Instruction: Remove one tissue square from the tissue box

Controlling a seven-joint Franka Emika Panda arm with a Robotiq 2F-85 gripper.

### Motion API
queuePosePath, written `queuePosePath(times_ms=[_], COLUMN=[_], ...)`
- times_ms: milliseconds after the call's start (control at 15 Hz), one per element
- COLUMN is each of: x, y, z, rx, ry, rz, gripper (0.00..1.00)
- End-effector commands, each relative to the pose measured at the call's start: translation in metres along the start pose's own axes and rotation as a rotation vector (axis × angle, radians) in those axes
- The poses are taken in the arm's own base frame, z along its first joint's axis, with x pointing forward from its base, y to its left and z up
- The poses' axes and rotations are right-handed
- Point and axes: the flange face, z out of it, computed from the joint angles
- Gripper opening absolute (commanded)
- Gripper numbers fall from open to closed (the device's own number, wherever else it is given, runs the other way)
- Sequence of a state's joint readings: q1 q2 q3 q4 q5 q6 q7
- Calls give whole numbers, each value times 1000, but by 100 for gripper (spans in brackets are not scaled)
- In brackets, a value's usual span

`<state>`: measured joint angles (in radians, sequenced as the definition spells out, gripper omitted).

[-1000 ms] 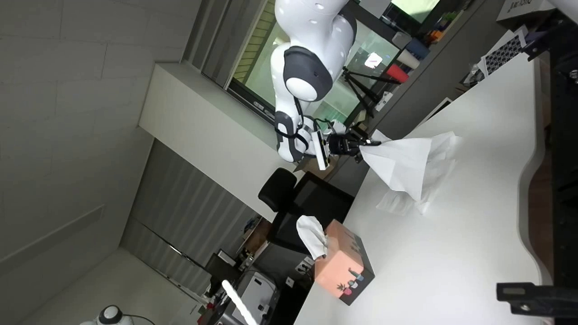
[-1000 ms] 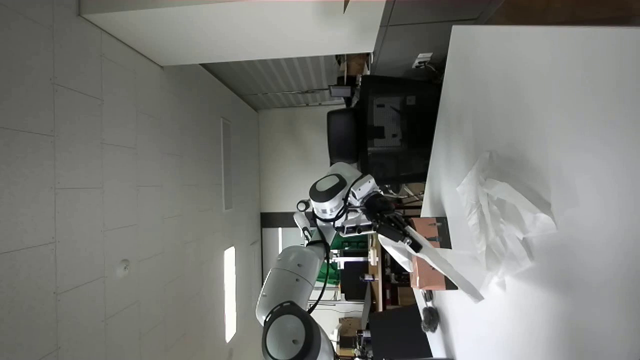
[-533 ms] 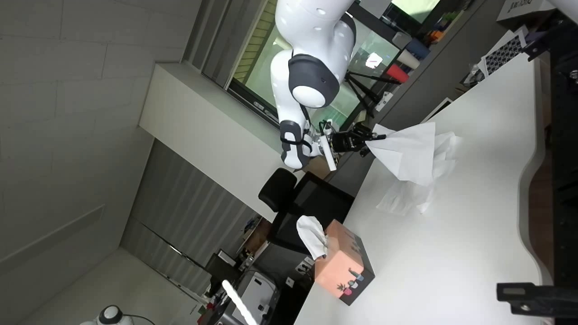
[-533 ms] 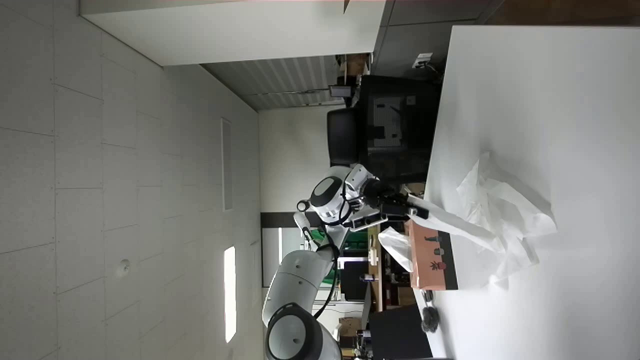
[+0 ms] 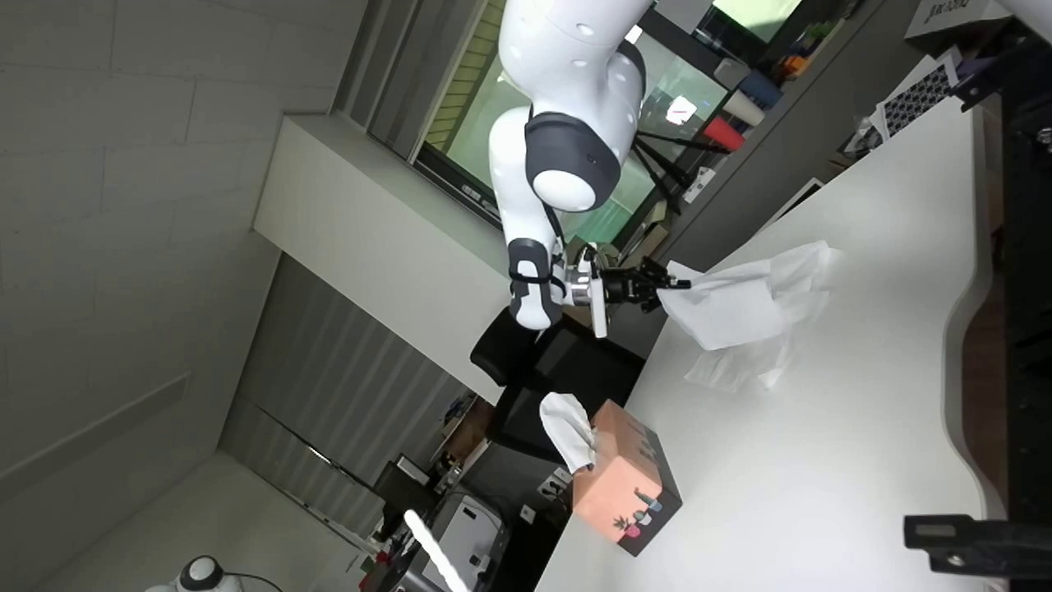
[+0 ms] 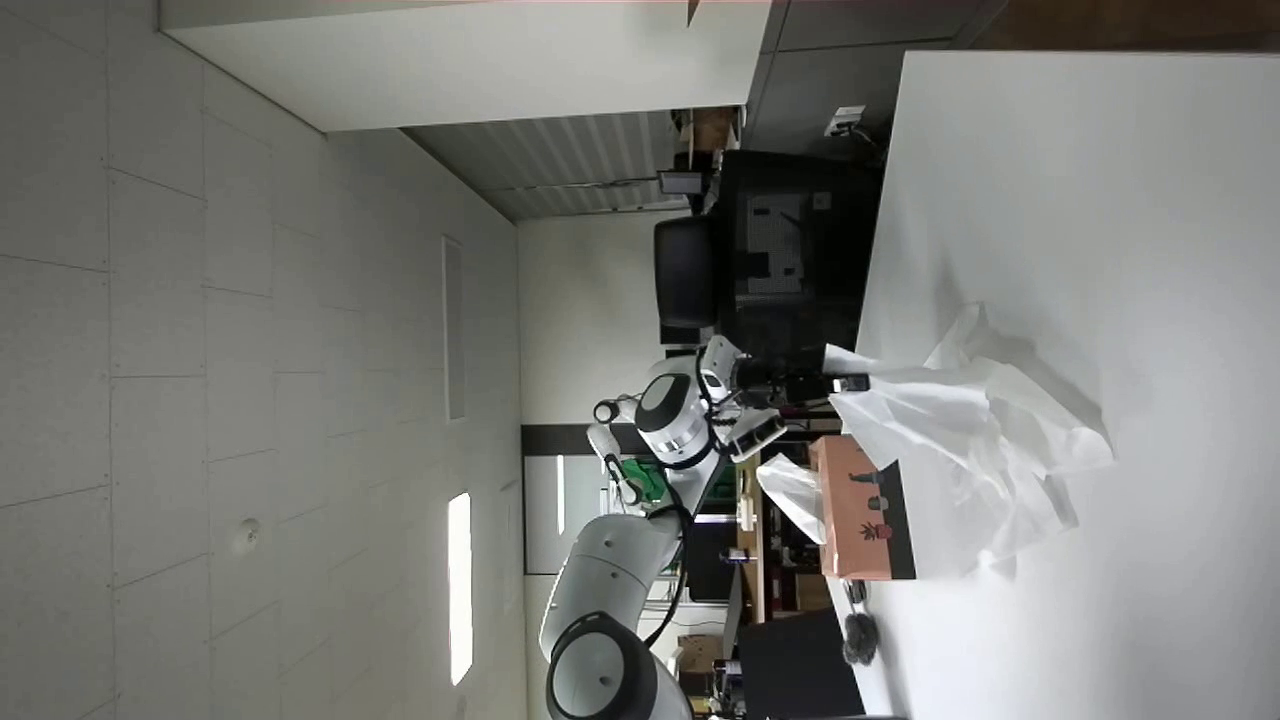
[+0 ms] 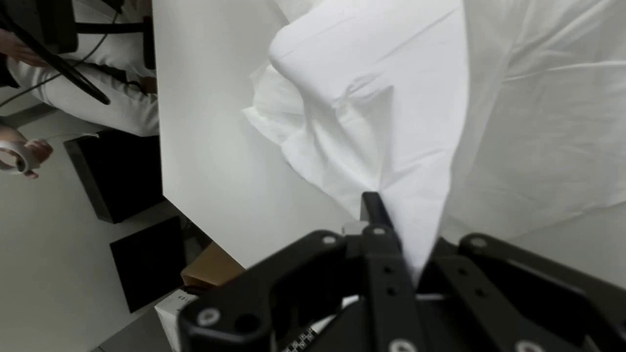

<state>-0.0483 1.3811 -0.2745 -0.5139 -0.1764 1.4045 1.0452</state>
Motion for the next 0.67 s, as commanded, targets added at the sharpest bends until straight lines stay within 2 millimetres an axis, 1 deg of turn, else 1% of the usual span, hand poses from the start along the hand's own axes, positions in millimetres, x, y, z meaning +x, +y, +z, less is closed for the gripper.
queuePosePath(times_ms=[0,133,267,333,467,600], x=[-7,-9,-11,-12,-13,-16], y=[-18,-27,-37,-41,-47,-51], z=[-4,-6,-14,-21,-37,-57], rx=[79,125,186,226,304,386], ry=[44,82,135,163,221,264], rz=[53,86,124,146,189,237], gripper=[28,39,53,62,73,88])
